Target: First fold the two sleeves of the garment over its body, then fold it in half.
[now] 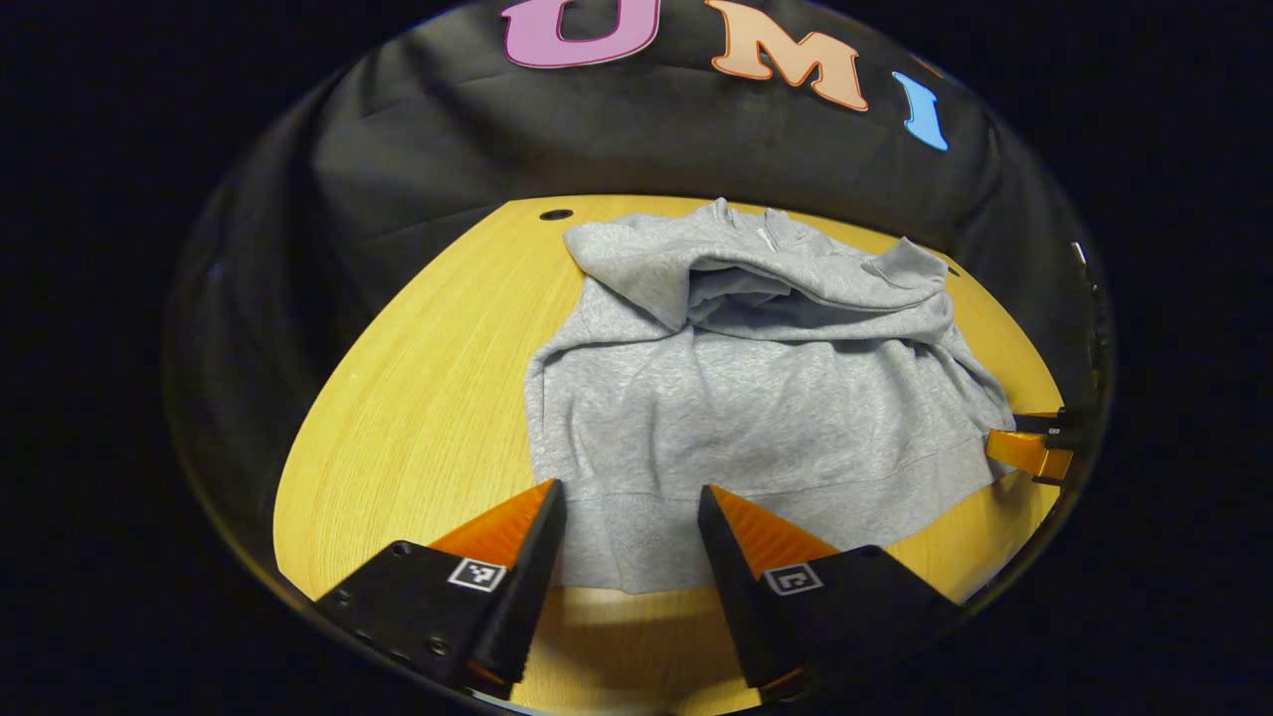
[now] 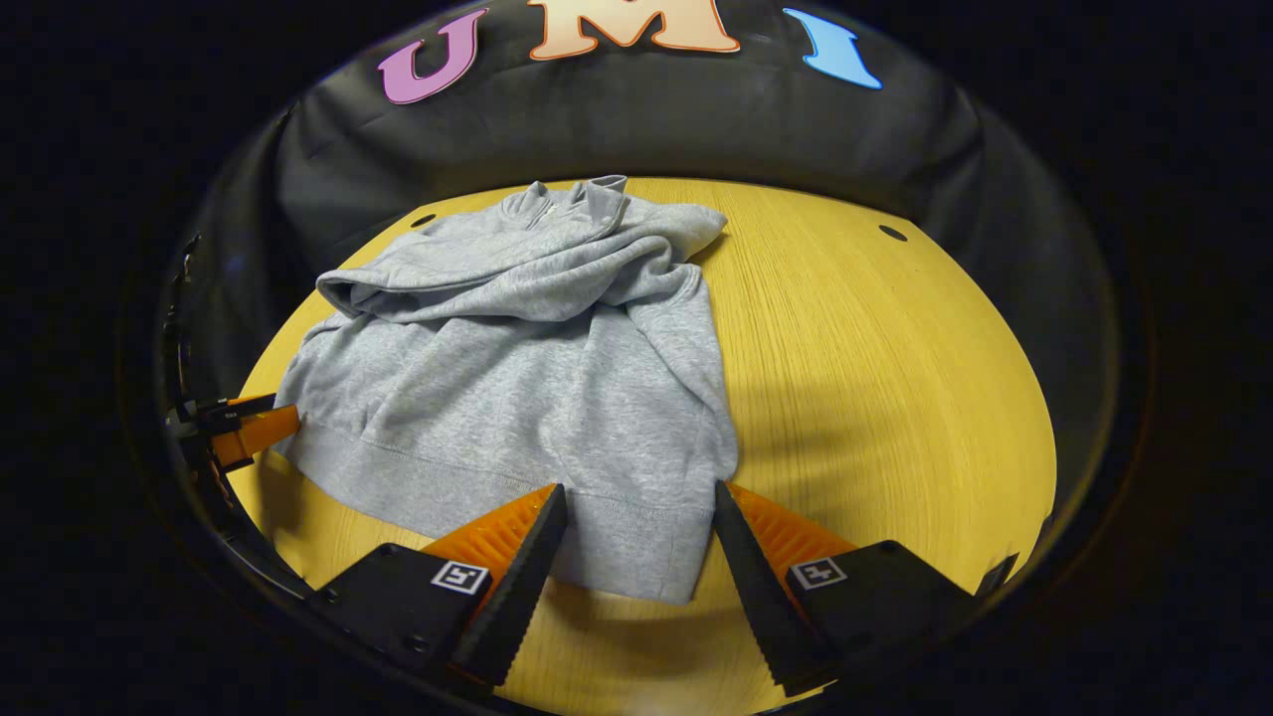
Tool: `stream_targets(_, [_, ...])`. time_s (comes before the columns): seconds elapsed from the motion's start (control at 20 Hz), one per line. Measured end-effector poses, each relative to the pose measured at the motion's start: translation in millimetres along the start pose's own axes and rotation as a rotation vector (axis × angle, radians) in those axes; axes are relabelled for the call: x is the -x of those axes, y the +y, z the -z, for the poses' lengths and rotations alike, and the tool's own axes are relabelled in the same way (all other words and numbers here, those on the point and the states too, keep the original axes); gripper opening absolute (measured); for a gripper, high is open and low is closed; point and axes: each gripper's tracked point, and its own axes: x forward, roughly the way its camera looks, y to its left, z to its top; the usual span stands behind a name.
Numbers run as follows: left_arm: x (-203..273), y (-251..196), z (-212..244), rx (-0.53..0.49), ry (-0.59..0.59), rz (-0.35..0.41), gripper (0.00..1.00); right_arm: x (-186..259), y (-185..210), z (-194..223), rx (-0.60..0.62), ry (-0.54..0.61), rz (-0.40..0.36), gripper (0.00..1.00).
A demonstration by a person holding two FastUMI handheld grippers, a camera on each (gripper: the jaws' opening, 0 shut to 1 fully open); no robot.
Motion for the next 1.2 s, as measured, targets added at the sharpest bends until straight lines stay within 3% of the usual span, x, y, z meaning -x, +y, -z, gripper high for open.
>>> stream_targets(0.05, [-2,-3,0,0.000,0.005,0.012,0.74,-1,6,-1,0.018,0.007,-0.025,0.89])
stream_targets(0.1, [-2,-8,-1,0.008,0.001,0.020,0.55,-2,12,0,0.031,0.009,-0.047,0.72])
stream_targets(0.15, [-4,-14,-4,0.028,-0.019,0.026,0.46,-2,17,-1,0.044,0.007,-0.064,0.61])
stream_targets(0.2, [-5,-16,-6,0.054,-0.038,0.008,0.28,-1,20,0,0.045,0.013,-0.076,0.46])
stream_targets(0.25, [-6,-17,-7,0.067,-0.054,-0.007,0.11,-1,20,0,0.046,0.016,-0.079,0.35])
stream_targets(0.3, [-7,-17,-6,0.067,-0.051,-0.019,0.05,-3,23,1,0.030,0.030,-0.096,0.33])
stream_targets(0.4, [-7,-18,-6,0.070,-0.020,-0.018,0.00,-2,24,0,0.000,0.038,-0.109,0.11])
stream_targets(0.5, [-7,-18,-8,0.083,-0.003,-0.001,0.00,-1,23,-3,-0.006,0.030,-0.124,0.04])
stream_targets(0.8, [0,-19,-11,0.125,0.090,0.000,0.00,15,25,-24,-0.015,0.001,-0.244,0.04])
stream_targets(1.0, [14,-25,-29,0.184,0.049,-0.048,0.00,28,29,-54,-0.040,-0.063,-0.352,0.04])
stream_targets(1.2, [27,-32,-62,0.238,0.013,-0.029,0.00,40,23,-87,-0.088,-0.085,-0.413,0.04])
